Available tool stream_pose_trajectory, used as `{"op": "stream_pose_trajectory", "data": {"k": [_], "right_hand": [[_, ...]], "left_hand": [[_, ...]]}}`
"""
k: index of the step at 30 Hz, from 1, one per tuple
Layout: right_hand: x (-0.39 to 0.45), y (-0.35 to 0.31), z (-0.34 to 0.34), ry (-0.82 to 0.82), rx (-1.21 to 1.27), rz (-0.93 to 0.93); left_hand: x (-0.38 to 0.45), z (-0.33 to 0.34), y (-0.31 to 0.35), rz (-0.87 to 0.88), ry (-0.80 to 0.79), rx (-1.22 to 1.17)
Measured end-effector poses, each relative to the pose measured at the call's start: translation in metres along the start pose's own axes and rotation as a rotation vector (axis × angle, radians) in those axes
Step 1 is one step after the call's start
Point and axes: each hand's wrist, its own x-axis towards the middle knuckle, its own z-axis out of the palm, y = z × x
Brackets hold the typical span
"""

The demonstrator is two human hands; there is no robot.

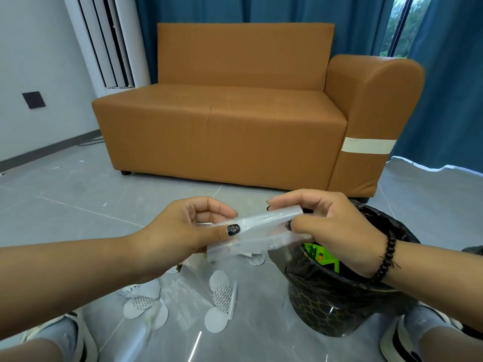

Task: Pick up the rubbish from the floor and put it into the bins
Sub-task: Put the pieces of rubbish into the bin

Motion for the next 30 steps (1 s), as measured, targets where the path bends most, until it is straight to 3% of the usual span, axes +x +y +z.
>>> {"op": "stream_pose_trajectory", "data": {"k": [3, 8, 12, 16, 24, 30], "right_hand": [[0.002, 0.001, -0.001, 0.017, 0.049, 0.121], [0.002, 0.006, -0.005, 0.088, -0.05, 0.168], [0.001, 0.004, -0.014, 0.164, -0.029, 0.167], [-0.003, 0.009, -0.025, 0.256, -0.011, 0.125], [-0.014, 0.026, -0.062, 0.311, 0.275, 0.157], [-0.012, 0.045, -0.094, 0.53, 0.34, 0.123]], "left_hand": [[0.003, 0.004, 0.003, -0.01, 0.044, 0.055], [0.014, 0.015, 0.008, -0.03, 0.032, 0.109], [0.022, 0.025, 0.009, -0.119, -0.012, -0.022], [0.029, 0.039, 0.01, -0.234, -0.165, -0.157], [0.063, 0.078, 0.002, -0.071, -0.122, -0.032], [0.085, 0.105, -0.004, -0.101, -0.24, 0.074]]}}
